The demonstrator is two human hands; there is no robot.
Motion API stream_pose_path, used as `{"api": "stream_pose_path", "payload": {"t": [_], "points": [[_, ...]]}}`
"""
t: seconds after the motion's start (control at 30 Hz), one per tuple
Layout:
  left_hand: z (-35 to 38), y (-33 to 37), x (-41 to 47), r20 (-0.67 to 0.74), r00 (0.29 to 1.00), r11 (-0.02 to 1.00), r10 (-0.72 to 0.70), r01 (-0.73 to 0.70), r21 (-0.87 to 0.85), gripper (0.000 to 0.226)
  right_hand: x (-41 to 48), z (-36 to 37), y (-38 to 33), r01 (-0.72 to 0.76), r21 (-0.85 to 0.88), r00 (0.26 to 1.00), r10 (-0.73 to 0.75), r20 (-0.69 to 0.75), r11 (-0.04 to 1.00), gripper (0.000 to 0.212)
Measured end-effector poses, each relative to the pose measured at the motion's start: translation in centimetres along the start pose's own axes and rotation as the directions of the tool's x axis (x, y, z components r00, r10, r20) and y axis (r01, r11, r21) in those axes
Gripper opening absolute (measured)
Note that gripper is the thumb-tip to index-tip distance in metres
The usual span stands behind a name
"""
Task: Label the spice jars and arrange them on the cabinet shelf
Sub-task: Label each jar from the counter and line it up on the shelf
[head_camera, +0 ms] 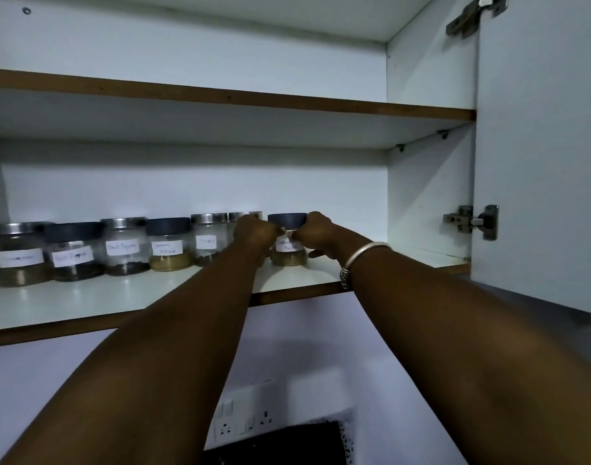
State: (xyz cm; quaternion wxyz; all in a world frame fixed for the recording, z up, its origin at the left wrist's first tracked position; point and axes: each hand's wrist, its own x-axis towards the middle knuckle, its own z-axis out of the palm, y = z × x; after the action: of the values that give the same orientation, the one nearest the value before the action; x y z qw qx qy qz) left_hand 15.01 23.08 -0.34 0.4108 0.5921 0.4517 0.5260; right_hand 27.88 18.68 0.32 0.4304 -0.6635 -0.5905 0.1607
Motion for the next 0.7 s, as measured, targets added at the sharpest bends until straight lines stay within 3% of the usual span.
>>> {"api": "stream_pose_path", "payload": {"t": [0.1, 0.2, 0.3, 0.53, 0.7], "points": [[0.4, -0.5, 0.9, 0.01, 0.999, 0.999, -0.038, 0.038, 0.024, 0.031, 1.2, 0.7, -0.3, -0.015, 0.019, 1.0, 0.015, 0.022, 1.0, 0.043], [0.8, -0.2, 1.3, 0.053, 0.994, 0.996, -0.091, 0.09, 0.025, 0.014, 2.3, 1.5, -0.4, -0.004, 0.017, 0.999, 0.005, -0.043, 1.0, 0.043], [1.2, -0.4, 1.8, 0.065, 0.994, 0.996, -0.088, 0.088, 0.011, 0.021, 3.6, 2.1, 0.3, -0.003, 0.056, 0.991, 0.01, -0.131, 0.998, 0.037], [1.7, -2.1, 2.4, 0.03, 0.994, 0.994, -0.102, 0.103, -0.029, 0.023, 4.7, 2.3, 1.6, -0.017, 0.129, 0.983, 0.04, -0.179, 0.991, 0.03], [1.2, -2.2, 2.9, -0.007, 0.992, 0.99, -0.129, 0.128, -0.052, 0.017, 5.0, 2.9, 1.7, 0.015, 0.083, 0.987, -0.002, -0.161, 0.996, 0.04]]}}
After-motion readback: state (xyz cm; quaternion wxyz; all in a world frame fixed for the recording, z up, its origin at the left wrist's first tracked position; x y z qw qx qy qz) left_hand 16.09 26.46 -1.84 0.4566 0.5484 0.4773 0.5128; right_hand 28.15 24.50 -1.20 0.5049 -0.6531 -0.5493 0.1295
